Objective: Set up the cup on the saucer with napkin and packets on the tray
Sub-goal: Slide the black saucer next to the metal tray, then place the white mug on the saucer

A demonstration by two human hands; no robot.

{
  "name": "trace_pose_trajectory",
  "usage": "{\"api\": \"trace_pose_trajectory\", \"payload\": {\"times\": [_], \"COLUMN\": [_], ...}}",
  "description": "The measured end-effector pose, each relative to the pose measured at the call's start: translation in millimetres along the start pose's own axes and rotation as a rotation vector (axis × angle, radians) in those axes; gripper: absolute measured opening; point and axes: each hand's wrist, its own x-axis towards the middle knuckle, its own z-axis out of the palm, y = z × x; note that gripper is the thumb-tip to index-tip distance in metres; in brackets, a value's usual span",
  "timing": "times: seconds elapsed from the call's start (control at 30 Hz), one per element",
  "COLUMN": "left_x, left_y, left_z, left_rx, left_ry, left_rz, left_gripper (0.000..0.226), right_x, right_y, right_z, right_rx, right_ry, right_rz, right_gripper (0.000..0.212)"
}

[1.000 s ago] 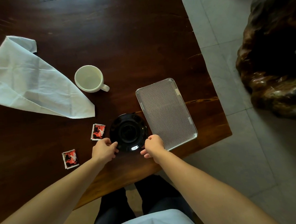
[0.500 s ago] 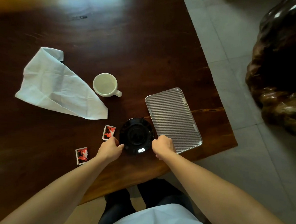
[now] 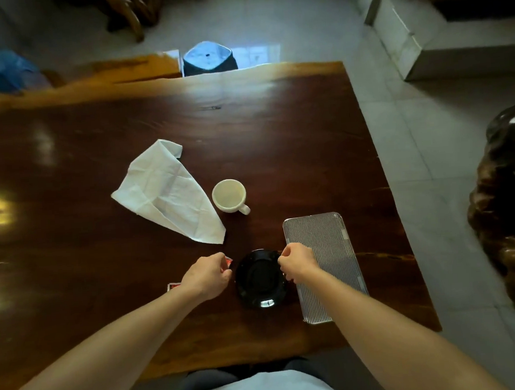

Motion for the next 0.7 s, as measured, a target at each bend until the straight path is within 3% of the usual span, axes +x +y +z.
{"api": "trace_pose_trajectory", "payload": {"times": [0.37,0.7], "left_x": [43,112], "left_y": [-11,-28], "left_z": [-34,-52], "left_rx": [0.003,-0.016], "left_ry": [0.019,-0.045], "left_rz": [0.038,0.039], "left_gripper": [0.010,0.017], "right_x": [32,89], "right_y": [-52,-92], "right_z": [0,-2], "right_rx": [-0.074,-0.116], "right_ry": [-0.006,-0.014], "right_rz": [-0.049,-0.040], "right_gripper": [0.007,0.015]}}
